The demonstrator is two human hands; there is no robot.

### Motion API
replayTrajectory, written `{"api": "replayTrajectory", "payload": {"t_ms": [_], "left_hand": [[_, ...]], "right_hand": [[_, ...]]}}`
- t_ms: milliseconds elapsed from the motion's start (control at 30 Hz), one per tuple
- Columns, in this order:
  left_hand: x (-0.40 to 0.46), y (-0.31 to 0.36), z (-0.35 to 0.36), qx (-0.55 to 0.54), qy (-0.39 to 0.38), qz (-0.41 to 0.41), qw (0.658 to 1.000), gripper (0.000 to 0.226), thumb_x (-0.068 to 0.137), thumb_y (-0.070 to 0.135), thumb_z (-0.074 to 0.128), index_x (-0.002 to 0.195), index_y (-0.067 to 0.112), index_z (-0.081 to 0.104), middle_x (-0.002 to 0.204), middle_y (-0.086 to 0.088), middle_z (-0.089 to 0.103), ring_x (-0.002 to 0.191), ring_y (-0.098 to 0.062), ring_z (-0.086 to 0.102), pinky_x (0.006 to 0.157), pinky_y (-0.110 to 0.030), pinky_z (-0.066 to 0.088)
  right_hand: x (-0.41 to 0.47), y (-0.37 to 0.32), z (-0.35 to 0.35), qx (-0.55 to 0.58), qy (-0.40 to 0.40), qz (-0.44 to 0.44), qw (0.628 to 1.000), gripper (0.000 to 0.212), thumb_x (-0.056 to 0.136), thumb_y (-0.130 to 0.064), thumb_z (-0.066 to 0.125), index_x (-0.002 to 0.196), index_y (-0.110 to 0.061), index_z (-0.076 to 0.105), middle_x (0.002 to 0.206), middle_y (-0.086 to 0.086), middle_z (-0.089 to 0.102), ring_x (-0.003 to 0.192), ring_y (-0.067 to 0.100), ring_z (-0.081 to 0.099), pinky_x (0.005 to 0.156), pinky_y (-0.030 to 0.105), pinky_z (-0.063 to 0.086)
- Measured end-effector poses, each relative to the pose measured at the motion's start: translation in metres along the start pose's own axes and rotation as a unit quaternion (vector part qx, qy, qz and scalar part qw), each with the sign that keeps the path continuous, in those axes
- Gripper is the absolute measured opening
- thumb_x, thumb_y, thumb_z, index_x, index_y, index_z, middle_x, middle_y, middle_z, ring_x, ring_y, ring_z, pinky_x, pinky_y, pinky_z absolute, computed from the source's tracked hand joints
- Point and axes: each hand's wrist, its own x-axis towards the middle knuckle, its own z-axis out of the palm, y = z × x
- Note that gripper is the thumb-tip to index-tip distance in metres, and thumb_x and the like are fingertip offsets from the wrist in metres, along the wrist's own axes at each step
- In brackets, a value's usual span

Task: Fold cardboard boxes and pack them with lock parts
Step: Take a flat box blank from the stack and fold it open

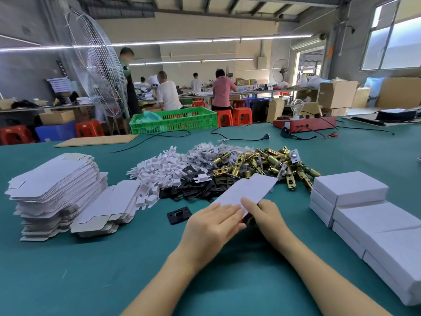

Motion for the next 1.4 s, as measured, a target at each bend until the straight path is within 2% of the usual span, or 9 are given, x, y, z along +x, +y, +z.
{"api": "replayTrajectory", "payload": {"t_ms": [100, 167, 367, 533, 700, 967, 1100, 1300, 1400], "left_hand": [[-0.002, 0.000, 0.002, -0.092, -0.140, -0.176, 0.970, 0.059, 0.090, 0.054, 0.055, 0.137, 0.017, 0.056, 0.148, -0.003, 0.047, 0.140, -0.022, 0.041, 0.116, -0.049, 0.030], [-0.006, -0.004, 0.003, -0.175, -0.200, -0.323, 0.908, 0.083, 0.085, 0.059, 0.061, 0.153, 0.025, 0.026, 0.159, 0.008, 0.019, 0.147, -0.008, 0.013, 0.120, -0.033, 0.012], [-0.005, -0.020, -0.002, -0.359, -0.168, -0.486, 0.779, 0.057, 0.084, 0.019, 0.074, 0.121, 0.051, 0.046, 0.128, 0.014, 0.059, 0.108, 0.001, 0.057, 0.090, -0.018, 0.046], [-0.003, -0.018, 0.000, -0.389, -0.132, -0.557, 0.722, 0.024, 0.092, 0.013, 0.065, 0.108, 0.029, 0.058, 0.104, -0.007, 0.072, 0.098, -0.023, 0.068, 0.093, -0.040, 0.053], [-0.001, -0.012, 0.005, -0.377, -0.067, -0.618, 0.687, 0.014, 0.093, 0.015, 0.065, 0.097, 0.018, 0.052, 0.093, -0.010, 0.073, 0.089, -0.024, 0.069, 0.075, -0.029, 0.052], [0.005, -0.009, 0.007, -0.385, -0.092, -0.545, 0.739, 0.060, 0.087, 0.017, 0.072, 0.137, 0.031, 0.040, 0.124, 0.013, 0.060, 0.111, -0.007, 0.058, 0.092, -0.023, 0.048], [0.008, -0.008, 0.003, -0.382, -0.028, -0.537, 0.751, 0.064, 0.083, 0.013, 0.076, 0.123, 0.047, 0.039, 0.125, 0.016, 0.055, 0.117, -0.013, 0.057, 0.098, -0.036, 0.049], [0.008, -0.003, 0.004, -0.372, -0.066, -0.477, 0.793, 0.060, 0.093, 0.025, 0.065, 0.143, 0.036, 0.034, 0.131, 0.010, 0.060, 0.100, -0.019, 0.064, 0.087, -0.025, 0.051], [0.008, -0.003, 0.003, -0.377, -0.065, -0.481, 0.789, 0.055, 0.094, 0.024, 0.063, 0.138, 0.044, 0.035, 0.117, 0.018, 0.064, 0.077, -0.016, 0.065, 0.070, -0.013, 0.046]], "right_hand": [[0.006, 0.002, 0.000, 0.141, 0.005, 0.083, 0.986, 0.023, 0.094, -0.016, 0.057, 0.076, -0.006, 0.068, 0.072, 0.003, 0.069, 0.067, 0.018, 0.062, 0.064, 0.030, 0.048], [0.010, 0.004, -0.004, 0.215, 0.001, 0.132, 0.968, 0.016, 0.094, -0.013, 0.054, 0.093, -0.008, 0.069, 0.084, 0.004, 0.075, 0.074, 0.020, 0.068, 0.063, 0.031, 0.053], [0.016, 0.011, -0.011, 0.268, -0.033, 0.177, 0.946, 0.022, 0.093, -0.025, 0.057, 0.105, -0.008, 0.066, 0.098, 0.005, 0.075, 0.083, 0.021, 0.072, 0.063, 0.031, 0.058], [0.017, 0.013, -0.006, 0.266, -0.030, 0.155, 0.951, 0.030, 0.090, -0.022, 0.062, 0.118, -0.012, 0.061, 0.107, 0.001, 0.073, 0.096, 0.020, 0.070, 0.073, 0.033, 0.057], [0.012, 0.014, 0.002, 0.226, -0.072, 0.135, 0.962, 0.067, 0.074, 0.003, 0.076, 0.128, -0.018, 0.043, 0.117, 0.008, 0.068, 0.108, 0.029, 0.065, 0.092, 0.050, 0.053], [0.008, 0.012, 0.020, 0.213, -0.066, 0.078, 0.972, 0.068, 0.079, 0.002, 0.070, 0.135, -0.024, 0.042, 0.125, 0.000, 0.064, 0.117, 0.018, 0.060, 0.098, 0.041, 0.049], [0.007, 0.009, 0.023, 0.172, -0.049, 0.058, 0.982, 0.060, 0.088, 0.002, 0.062, 0.138, -0.023, 0.042, 0.130, 0.001, 0.059, 0.119, 0.016, 0.057, 0.102, 0.040, 0.046], [0.003, 0.002, 0.024, 0.014, 0.037, 0.018, 0.999, 0.059, 0.093, -0.004, 0.047, 0.143, -0.034, 0.035, 0.111, -0.026, 0.058, 0.097, -0.013, 0.055, 0.074, 0.004, 0.042], [0.000, 0.002, 0.025, -0.080, 0.067, -0.004, 0.994, 0.059, 0.095, -0.008, 0.044, 0.148, -0.029, 0.029, 0.083, -0.013, 0.061, 0.068, 0.000, 0.056, 0.058, 0.007, 0.041]]}}
